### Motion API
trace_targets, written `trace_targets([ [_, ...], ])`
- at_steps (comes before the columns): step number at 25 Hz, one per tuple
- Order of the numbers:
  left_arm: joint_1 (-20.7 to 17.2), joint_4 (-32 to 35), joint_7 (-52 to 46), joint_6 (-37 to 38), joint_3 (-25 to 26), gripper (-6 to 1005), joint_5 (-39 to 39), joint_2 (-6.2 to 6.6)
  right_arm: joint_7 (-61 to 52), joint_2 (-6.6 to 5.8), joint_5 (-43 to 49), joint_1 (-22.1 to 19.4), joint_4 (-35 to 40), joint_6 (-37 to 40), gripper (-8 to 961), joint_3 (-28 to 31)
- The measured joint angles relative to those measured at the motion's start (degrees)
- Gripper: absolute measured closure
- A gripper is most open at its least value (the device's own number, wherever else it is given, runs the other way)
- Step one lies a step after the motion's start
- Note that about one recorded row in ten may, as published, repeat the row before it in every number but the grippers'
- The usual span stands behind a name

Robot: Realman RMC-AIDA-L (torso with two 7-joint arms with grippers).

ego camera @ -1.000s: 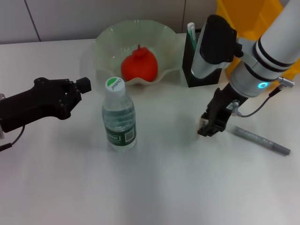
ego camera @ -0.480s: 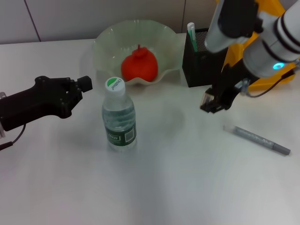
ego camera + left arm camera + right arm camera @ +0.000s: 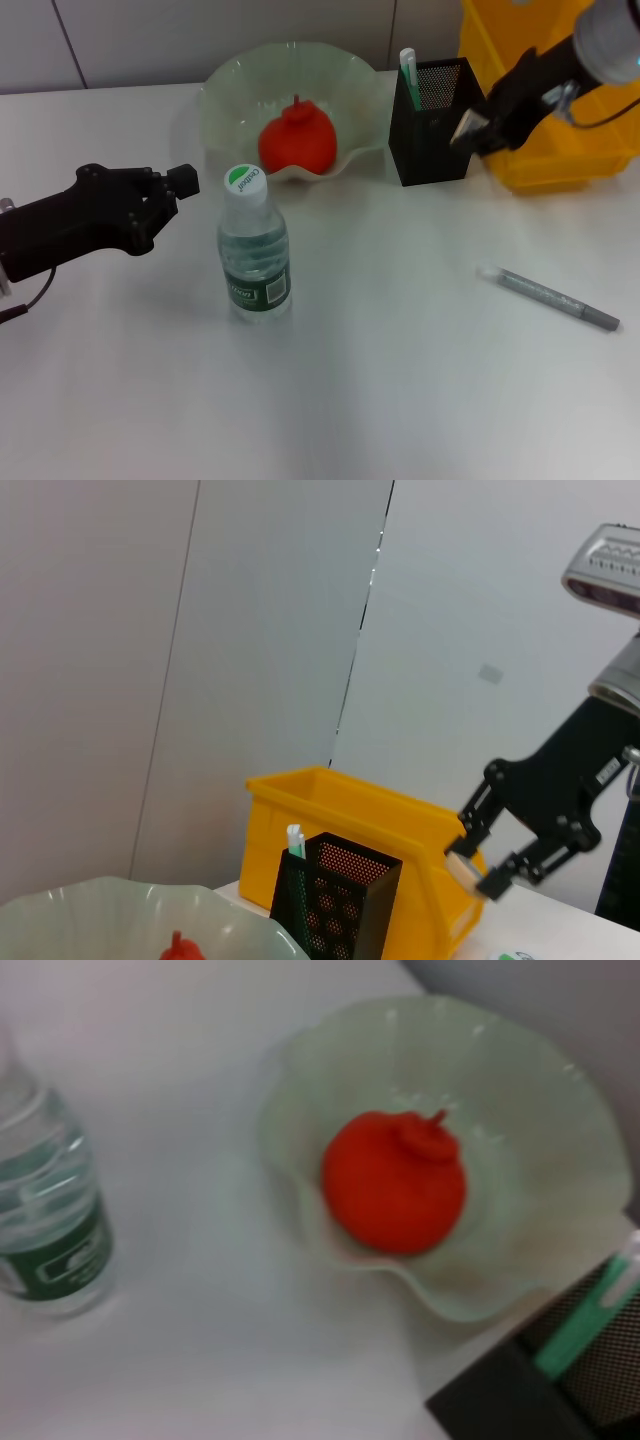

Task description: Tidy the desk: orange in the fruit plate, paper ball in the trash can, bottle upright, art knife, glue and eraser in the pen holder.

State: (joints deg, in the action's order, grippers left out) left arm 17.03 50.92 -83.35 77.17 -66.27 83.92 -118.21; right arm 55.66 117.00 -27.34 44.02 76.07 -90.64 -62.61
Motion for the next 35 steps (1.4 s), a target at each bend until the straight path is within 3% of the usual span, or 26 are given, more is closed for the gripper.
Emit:
trace_targets([
  [7, 0.0, 0.0, 0.0, 0.1, 0.0, 943, 0.0, 0.00, 0.2, -1.64, 1.5, 1.6, -0.1, 0.7, 525, 4.6],
  [12, 0.1, -0.1, 0.0, 0.1, 0.0, 942, 0.0, 0.00, 1.1, -3.70, 1.4, 3.6, -4.7, 3.7, 521, 7.2],
  [17, 0.1, -0.1, 0.1, 0.1, 0.1, 942, 0.0, 0.04, 3.3, -4.35, 0.8, 4.9, -9.0, 6.6, 518, 9.2],
  [35, -0.3, -0.1, 0.1, 0.2, 0.6, 941, 0.1, 0.09, 8.5, -4.48, 0.6, 7.2, -19.9, 16.2, 504, 12.1],
])
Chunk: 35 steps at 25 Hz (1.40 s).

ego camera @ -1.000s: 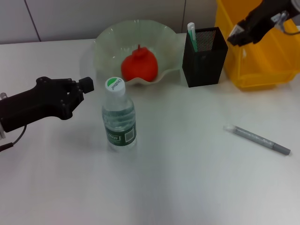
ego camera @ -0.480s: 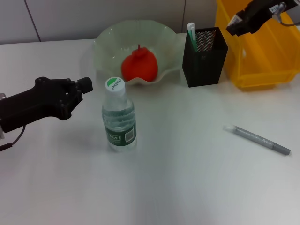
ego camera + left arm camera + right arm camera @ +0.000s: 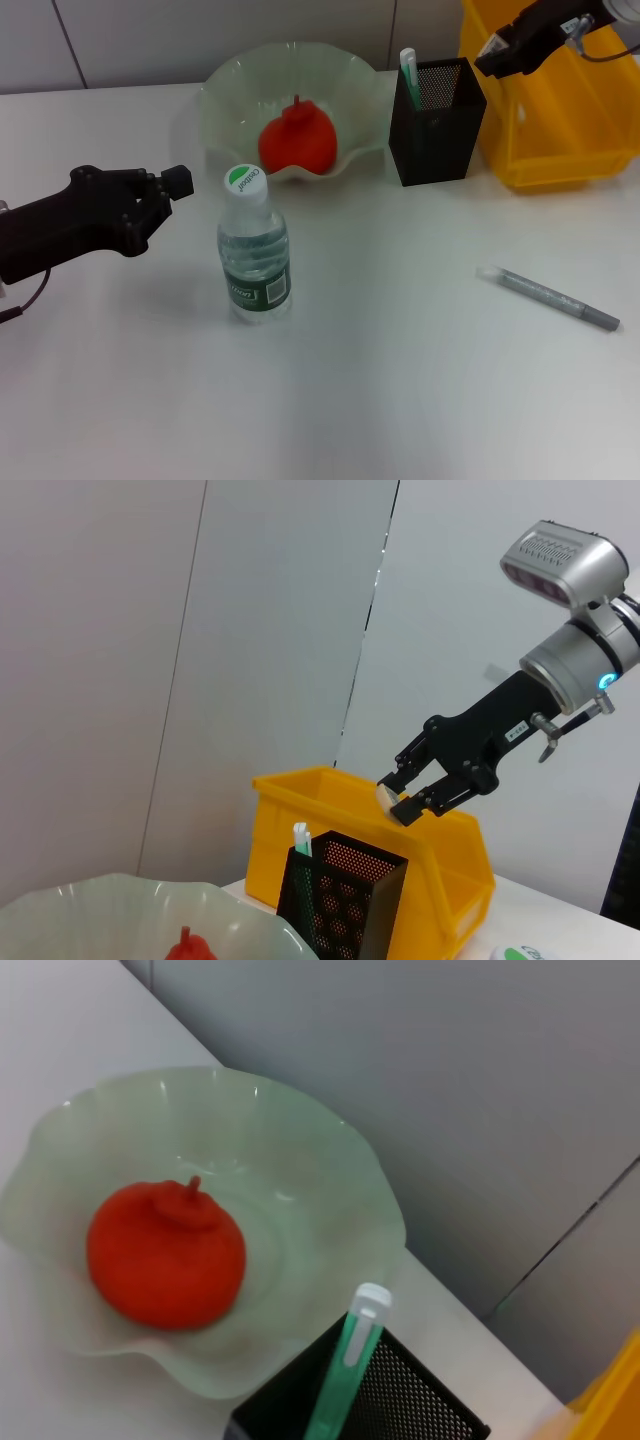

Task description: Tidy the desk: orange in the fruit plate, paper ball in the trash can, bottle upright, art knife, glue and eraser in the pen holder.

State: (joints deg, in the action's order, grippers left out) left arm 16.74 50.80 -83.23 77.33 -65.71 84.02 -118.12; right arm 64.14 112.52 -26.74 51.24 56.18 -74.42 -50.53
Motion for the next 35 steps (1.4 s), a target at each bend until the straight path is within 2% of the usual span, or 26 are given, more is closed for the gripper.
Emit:
trace_targets([
  [18, -0.4, -0.1, 0.0, 0.0, 0.1, 939, 0.0, -0.01, 1.5, 1.10, -0.7, 0.5, -2.8, 3.7, 491, -0.7],
  [35, -0.7, -0.1, 0.1, 0.4, 0.1, 938, 0.0, -0.01, 2.2, 1.11, -0.7, 0.8, -4.1, 4.4, 478, -0.4],
])
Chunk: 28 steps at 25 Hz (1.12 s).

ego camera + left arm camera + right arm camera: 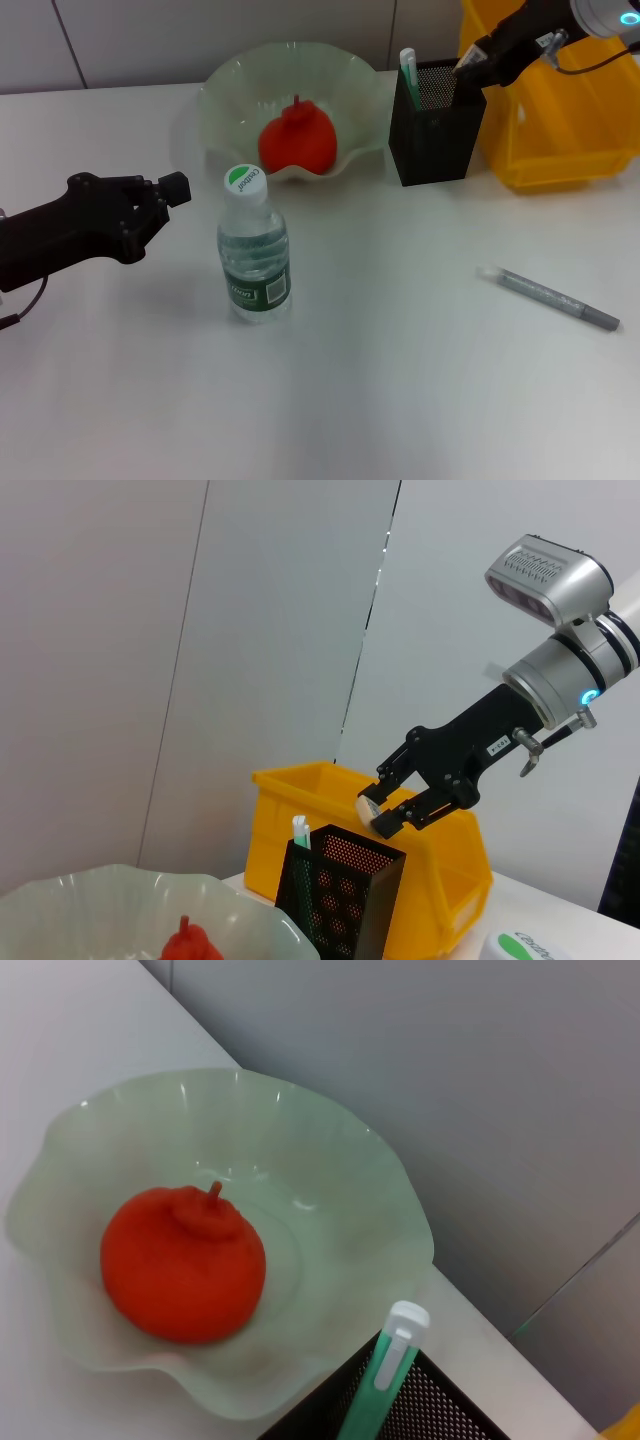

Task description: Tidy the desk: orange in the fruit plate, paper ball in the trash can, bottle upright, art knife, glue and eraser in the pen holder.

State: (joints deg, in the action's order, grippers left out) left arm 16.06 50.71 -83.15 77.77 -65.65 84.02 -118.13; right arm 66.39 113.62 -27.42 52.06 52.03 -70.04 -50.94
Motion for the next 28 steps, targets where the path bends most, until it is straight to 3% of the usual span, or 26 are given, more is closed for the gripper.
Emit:
trace_targets([
  [10, -0.4, 0.0, 0.5, 0.2, 0.0, 937, 0.0, 0.00, -0.4, -0.24, 0.0, 0.0, -0.7, 0.6, 471, 0.3],
  [28, -1.1, 0.0, 0.6, 1.5, 0.9, 936, 0.0, 0.00, -1.0, 0.82, 0.3, 0.3, 0.5, 3.0, 463, -0.4],
])
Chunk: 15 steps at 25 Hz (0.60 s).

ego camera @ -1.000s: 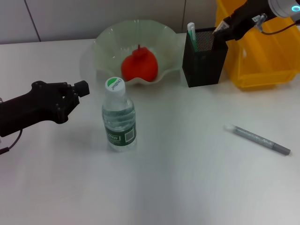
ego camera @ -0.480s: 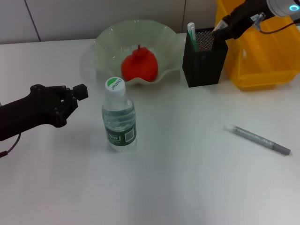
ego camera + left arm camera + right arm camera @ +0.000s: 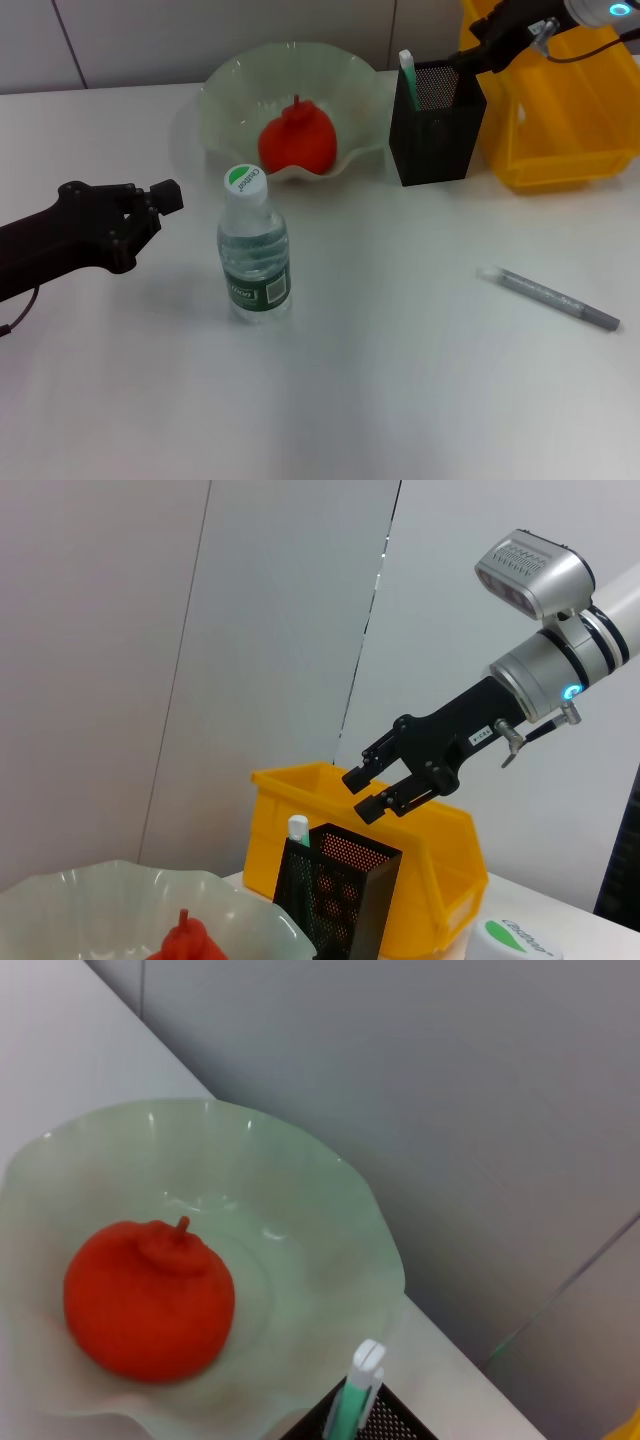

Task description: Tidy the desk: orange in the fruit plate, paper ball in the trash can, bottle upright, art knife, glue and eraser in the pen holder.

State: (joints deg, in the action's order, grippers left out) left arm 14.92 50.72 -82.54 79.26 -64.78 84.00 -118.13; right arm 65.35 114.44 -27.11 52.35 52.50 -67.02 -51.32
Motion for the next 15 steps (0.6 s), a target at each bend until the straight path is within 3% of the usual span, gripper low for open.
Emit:
trace_targets([
  [5, -0.1, 0.0, 0.0, 0.1, 0.4, 935, 0.0, 0.00, -1.2, 0.88, 0.3, -1.5, 3.8, -1.8, 465, 0.0],
  [8, 0.2, 0.1, 0.0, 0.2, 0.6, 935, 0.0, 0.00, -3.2, 3.04, 0.4, -3.6, 10.6, -5.6, 466, -0.2],
  [11, 0.4, 0.2, 0.0, 0.2, 0.5, 935, 0.0, 0.00, -4.8, 4.01, 0.4, -4.4, 13.9, -8.1, 467, -0.2],
  [15, 0.9, 0.3, 0.0, 0.2, 0.5, 935, 0.0, 0.00, -8.5, 4.49, -1.7, -5.6, 17.5, -13.1, 468, -0.2],
])
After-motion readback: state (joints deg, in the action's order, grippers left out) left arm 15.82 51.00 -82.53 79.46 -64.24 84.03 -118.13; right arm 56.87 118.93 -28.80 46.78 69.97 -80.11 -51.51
